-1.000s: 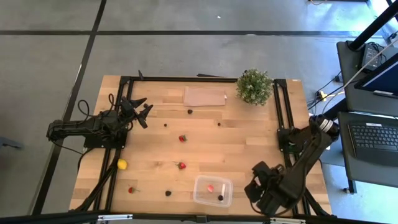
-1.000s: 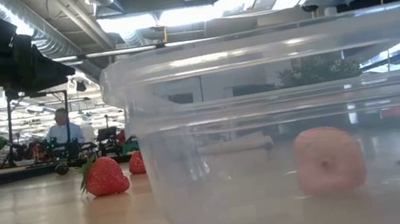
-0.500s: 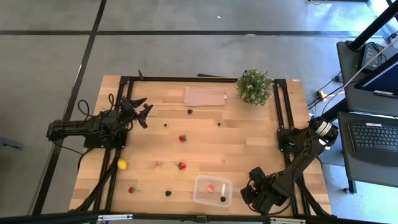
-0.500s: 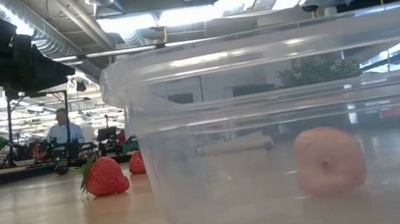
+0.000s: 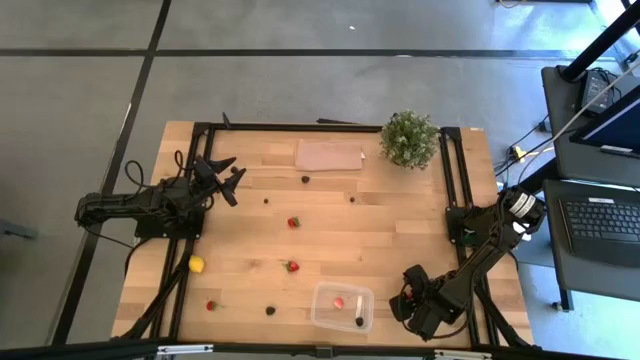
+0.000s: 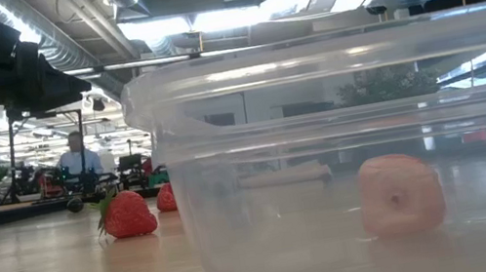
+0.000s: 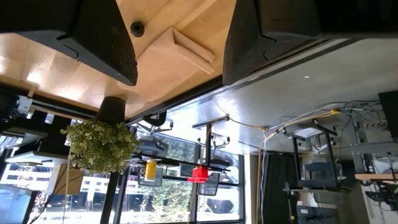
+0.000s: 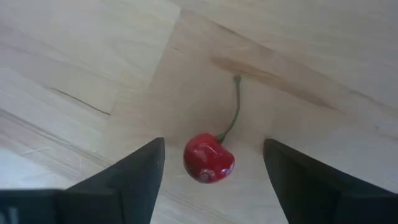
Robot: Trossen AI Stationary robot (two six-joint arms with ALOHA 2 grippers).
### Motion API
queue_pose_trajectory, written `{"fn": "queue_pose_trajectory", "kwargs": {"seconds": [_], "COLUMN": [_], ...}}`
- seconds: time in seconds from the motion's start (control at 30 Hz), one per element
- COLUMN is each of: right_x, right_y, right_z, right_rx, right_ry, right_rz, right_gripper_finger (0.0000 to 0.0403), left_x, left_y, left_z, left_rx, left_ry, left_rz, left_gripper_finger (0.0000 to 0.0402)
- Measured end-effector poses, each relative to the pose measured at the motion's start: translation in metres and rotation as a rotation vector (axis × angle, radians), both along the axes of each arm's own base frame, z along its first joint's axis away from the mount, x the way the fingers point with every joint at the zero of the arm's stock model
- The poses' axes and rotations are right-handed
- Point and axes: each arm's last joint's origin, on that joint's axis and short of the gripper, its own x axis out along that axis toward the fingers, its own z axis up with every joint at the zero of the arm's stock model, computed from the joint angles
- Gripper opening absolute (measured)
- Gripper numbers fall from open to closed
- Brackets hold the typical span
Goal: Pick and placing Produce into tupperware
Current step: Put the red cherry into the transparent container
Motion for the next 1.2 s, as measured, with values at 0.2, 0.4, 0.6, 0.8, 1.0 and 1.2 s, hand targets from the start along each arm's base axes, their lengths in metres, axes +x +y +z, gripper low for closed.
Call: {"fn": "queue_pose_trajectory", "kwargs": {"seconds": [0.2, 0.4, 0.6, 0.8, 1.0, 1.2], "right_x": [-0.001, -0.002, -0.003, -0.003, 0.0, 0.011], "right_y": [-0.001, -0.002, -0.003, -0.003, 0.003, 0.004], "right_z": [-0.001, -0.002, -0.002, -0.002, 0.017, 0.075], "right_rx": [-0.005, -0.021, -0.02, -0.015, -0.013, -0.06], "right_ry": [0.013, 0.035, 0.053, 0.06, 0.071, -0.093], "right_rz": [0.005, 0.004, 0.021, 0.025, 0.078, 0.188], "right_gripper_finger": [0.0221, 0.0154, 0.0103, 0.0095, 0.0091, 0.009], "left_x": [0.0, 0.0, 0.0, 0.0, 0.0, 0.0], "left_y": [0.0, 0.0, 0.0, 0.0, 0.0, 0.0], "left_z": [0.0, 0.0, 0.0, 0.0, 0.0, 0.0], "left_rx": [0.0, 0.0, 0.0, 0.0, 0.0, 0.0], "left_ry": [0.001, 0.002, 0.002, 0.003, 0.003, 0.003], "left_rz": [0.0, 0.0, 0.0, 0.0, 0.0, 0.0], "left_gripper_finger": [0.0229, 0.0229, 0.0229, 0.0229, 0.0229, 0.0229]}}
